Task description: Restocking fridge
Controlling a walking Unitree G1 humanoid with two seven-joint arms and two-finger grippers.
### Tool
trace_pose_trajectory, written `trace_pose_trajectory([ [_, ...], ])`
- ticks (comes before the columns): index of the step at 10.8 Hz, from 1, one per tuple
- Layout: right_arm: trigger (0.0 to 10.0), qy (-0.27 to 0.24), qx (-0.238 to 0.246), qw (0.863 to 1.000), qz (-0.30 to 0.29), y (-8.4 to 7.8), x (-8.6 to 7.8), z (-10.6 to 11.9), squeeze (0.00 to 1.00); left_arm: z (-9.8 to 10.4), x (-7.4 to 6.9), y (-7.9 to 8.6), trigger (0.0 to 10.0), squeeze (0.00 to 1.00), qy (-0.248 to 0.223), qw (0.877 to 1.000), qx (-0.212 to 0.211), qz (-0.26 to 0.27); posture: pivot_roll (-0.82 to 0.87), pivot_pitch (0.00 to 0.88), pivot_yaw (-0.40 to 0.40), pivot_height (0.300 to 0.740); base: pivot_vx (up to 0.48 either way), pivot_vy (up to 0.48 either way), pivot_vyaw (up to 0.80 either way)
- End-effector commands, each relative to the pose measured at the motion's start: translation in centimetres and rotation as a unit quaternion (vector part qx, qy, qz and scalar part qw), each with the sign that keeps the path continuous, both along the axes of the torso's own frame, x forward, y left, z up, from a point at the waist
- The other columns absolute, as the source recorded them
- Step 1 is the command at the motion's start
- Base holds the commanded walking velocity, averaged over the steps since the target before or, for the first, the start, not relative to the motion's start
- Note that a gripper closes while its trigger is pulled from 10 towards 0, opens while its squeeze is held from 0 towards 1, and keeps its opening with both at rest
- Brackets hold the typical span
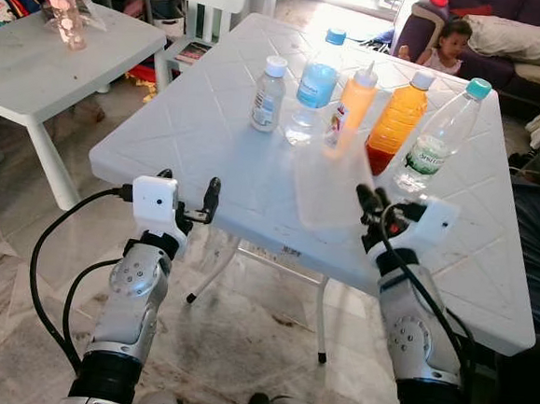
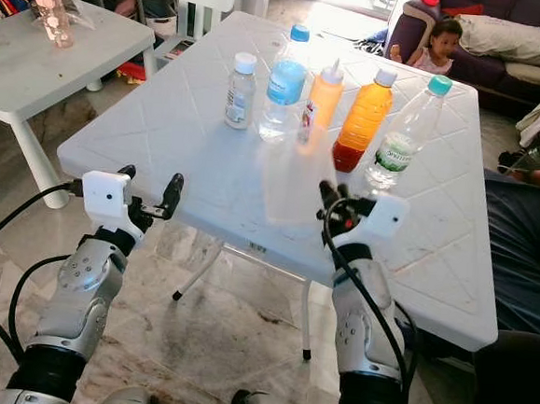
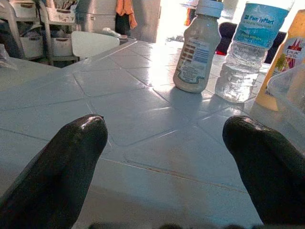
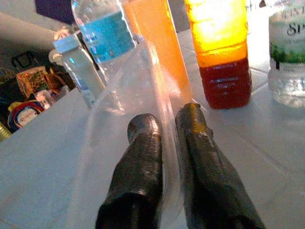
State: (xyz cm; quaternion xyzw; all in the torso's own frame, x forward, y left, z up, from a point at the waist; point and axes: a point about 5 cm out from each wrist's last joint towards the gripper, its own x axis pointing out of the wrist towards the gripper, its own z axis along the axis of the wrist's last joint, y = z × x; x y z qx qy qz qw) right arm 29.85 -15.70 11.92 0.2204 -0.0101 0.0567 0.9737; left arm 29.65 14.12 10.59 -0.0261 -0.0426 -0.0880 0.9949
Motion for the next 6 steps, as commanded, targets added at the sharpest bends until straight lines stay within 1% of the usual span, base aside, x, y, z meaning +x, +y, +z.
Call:
trace_pose_trajectory([
  [1, 0.0, 0.003, -0.01, 1.0, -0.006, -0.4, -0.1, 0.0, 0.0, -0.1, 0.2, 0.1, 10.0, 0.0, 0.006, 1.0, 0.01, 0.006, 0.08, 0.059, -0.069, 0.74, 0.0, 0.0, 0.0],
  [2, 0.0, 0.003, -0.01, 1.0, -0.006, -0.4, -0.1, -0.1, 0.0, -0.2, 0.2, 0.3, 10.0, 0.0, 0.01, 1.0, 0.012, 0.012, 0.08, 0.059, -0.069, 0.74, 0.0, 0.0, 0.0],
  [3, 0.0, 0.003, -0.02, 1.0, -0.003, -0.4, -0.2, -0.1, 0.0, -0.8, -0.1, 1.1, 10.0, 0.0, 0.023, 0.999, 0.017, 0.026, 0.08, 0.06, -0.069, 0.74, 0.0, 0.0, 0.0],
  [4, 0.2, -0.002, -0.043, 0.999, 0.012, -0.1, -0.4, -0.1, 0.0, -1.5, -0.7, 2.0, 10.0, 0.0, 0.037, 0.998, 0.018, 0.041, 0.08, 0.057, -0.071, 0.74, 0.0, 0.0, 0.0],
  [5, 0.0, -0.001, -0.047, 0.999, 0.015, 0.0, -0.4, -0.2, 0.0, -1.7, -0.8, 2.1, 10.0, 0.0, 0.041, 0.998, 0.017, 0.044, 0.08, 0.056, -0.071, 0.74, 0.0, 0.0, 0.0],
  [6, 7.3, -0.001, -0.058, 0.998, 0.022, 0.2, -0.5, -0.3, 0.0, -1.9, -0.9, 2.1, 10.0, 0.0, 0.045, 0.998, 0.013, 0.047, 0.08, 0.053, -0.072, 0.74, 0.0, 0.0, 0.0],
])
